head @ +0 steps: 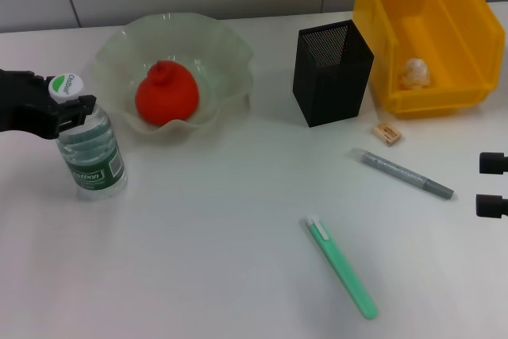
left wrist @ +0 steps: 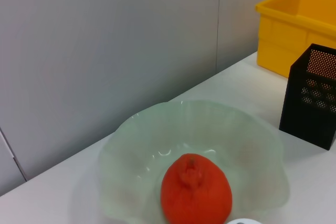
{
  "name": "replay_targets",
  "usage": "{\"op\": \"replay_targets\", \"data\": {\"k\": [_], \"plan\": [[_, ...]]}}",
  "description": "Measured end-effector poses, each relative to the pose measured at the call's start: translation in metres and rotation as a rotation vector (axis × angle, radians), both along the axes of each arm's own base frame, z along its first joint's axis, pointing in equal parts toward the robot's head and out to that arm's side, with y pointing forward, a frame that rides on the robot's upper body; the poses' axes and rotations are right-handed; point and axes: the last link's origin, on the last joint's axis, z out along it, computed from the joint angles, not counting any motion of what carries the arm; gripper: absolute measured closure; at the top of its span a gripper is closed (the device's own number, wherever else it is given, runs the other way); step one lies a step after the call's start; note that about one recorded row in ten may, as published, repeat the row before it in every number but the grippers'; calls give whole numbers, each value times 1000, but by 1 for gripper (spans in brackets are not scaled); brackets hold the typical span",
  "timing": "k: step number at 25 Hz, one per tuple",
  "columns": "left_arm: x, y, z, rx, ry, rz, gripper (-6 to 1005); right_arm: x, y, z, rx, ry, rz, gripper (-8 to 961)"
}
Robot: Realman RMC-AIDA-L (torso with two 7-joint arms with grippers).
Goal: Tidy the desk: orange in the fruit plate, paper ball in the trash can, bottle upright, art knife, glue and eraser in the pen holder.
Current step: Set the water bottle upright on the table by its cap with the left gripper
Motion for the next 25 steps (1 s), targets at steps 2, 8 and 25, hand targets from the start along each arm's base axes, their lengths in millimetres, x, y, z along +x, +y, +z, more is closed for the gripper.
{"op": "replay_targets", "data": {"k": [2,8,25], "plan": [[0,0,0,-1,0,0,550,0,0,0,0,0,0,540],[-1,0,2,1,-9,17,552,0,0,0,-1,1,-1,544],[-2,0,5,7,-16,31,261,-1,1,0,-8,1,-5,555]]}}
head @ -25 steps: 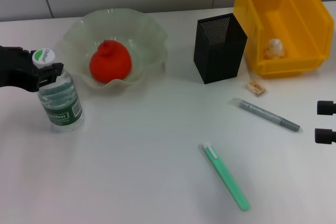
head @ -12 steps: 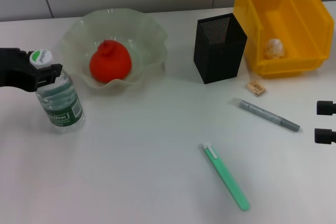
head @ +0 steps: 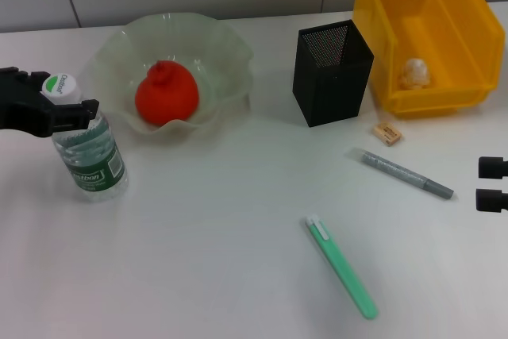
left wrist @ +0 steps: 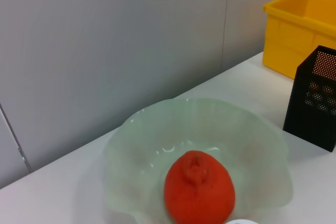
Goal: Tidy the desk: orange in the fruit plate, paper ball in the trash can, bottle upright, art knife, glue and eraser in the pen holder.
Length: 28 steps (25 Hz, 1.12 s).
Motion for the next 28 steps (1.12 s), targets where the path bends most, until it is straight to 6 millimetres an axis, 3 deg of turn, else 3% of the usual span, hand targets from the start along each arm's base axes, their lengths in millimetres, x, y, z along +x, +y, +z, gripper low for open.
{"op": "replay_targets", "data": {"k": [17,21,23,28], "plan": [[9,-1,19,39,-102,-30,202,6,11,-7,-54,-47,-92,552],[38,-15,23,-8,-121,-194,203,8,21,-13,-92,-60,-134,547],[50,-22,21,-52,-161,-270,204,8,23,-15,-105,-62,-143,465],[68,-40,16,-178,-235,-408,205,7,26,-14,-113,-60,-157,433]]}}
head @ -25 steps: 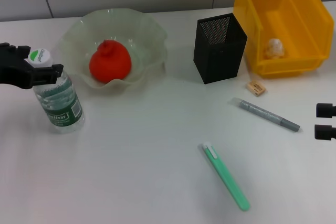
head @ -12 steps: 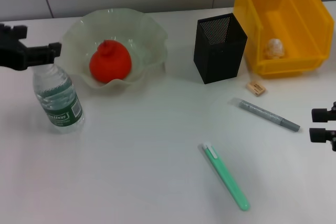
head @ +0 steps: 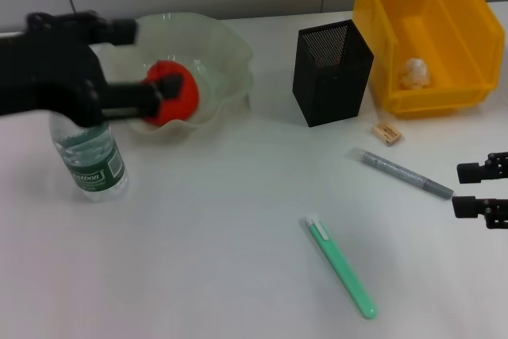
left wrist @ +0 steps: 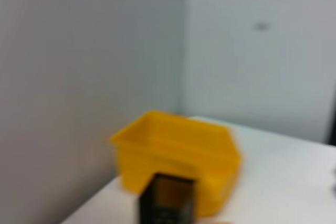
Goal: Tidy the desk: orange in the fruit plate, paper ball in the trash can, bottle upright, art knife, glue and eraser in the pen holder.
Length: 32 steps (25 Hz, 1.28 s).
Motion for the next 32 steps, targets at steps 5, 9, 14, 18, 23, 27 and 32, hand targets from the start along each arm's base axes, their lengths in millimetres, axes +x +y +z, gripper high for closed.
{"op": "replay_targets", "data": {"k": [5,9,14,18,23,27,32], "plan": [[10,-18,-8,-152,-10,-112,207,-6,4,4,-35,7,-6,401],[9,-31,-14,-271,-61,-175,208,-12,2,7,-47,21,20,315],[-15,-33,-20,-335,-160,-212,210,-33,-5,23,-59,33,68,244],[-24,-30,-27,-354,-174,-234,212,-37,-6,24,-56,23,58,245],[-34,-23,-33,-369,-198,-241,213,-39,0,25,-47,0,-1,246],[-41,-19,-35,-377,-222,-239,213,-44,6,26,-46,-94,-51,247],[-49,-17,-38,-375,-245,-241,213,-54,25,24,-32,-157,-140,248]]}}
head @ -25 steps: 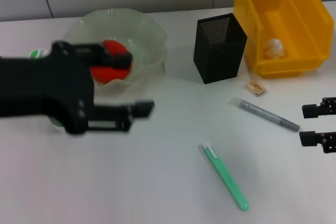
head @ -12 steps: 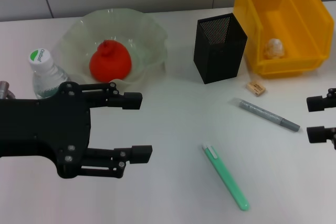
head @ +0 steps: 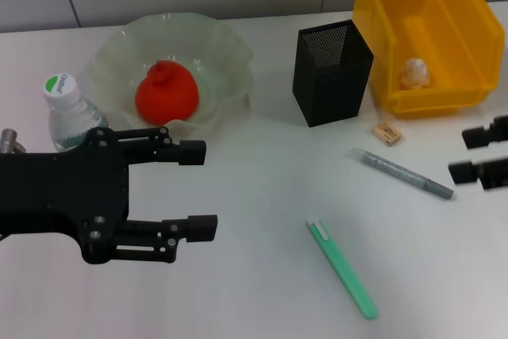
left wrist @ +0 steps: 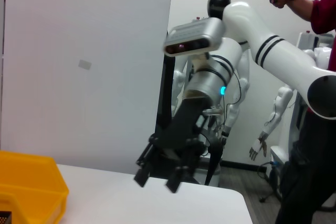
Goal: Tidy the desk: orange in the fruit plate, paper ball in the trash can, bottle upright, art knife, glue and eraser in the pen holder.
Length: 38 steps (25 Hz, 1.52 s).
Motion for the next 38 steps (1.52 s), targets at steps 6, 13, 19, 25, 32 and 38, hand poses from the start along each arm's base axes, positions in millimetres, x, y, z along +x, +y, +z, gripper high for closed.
{"op": "replay_targets", "data": {"k": [6,13,19,25,32,38], "plan": [[-8,2,-4,-4,-24,20,212,-9,34,-10,21,-138,-226,249],[-9,2,-4,-3,-28,18,212,-37,62,-43,-4,-165,-302,251],[-9,3,0,9,-42,34,212,-50,83,-79,-67,-176,-344,252],[-9,4,0,10,-46,38,212,-50,89,-100,-107,-227,-366,252],[-13,6,6,37,-62,66,213,-67,93,-116,-146,-254,-399,253],[-16,6,8,45,-60,74,213,-70,87,-128,-179,-288,-437,254]]}}
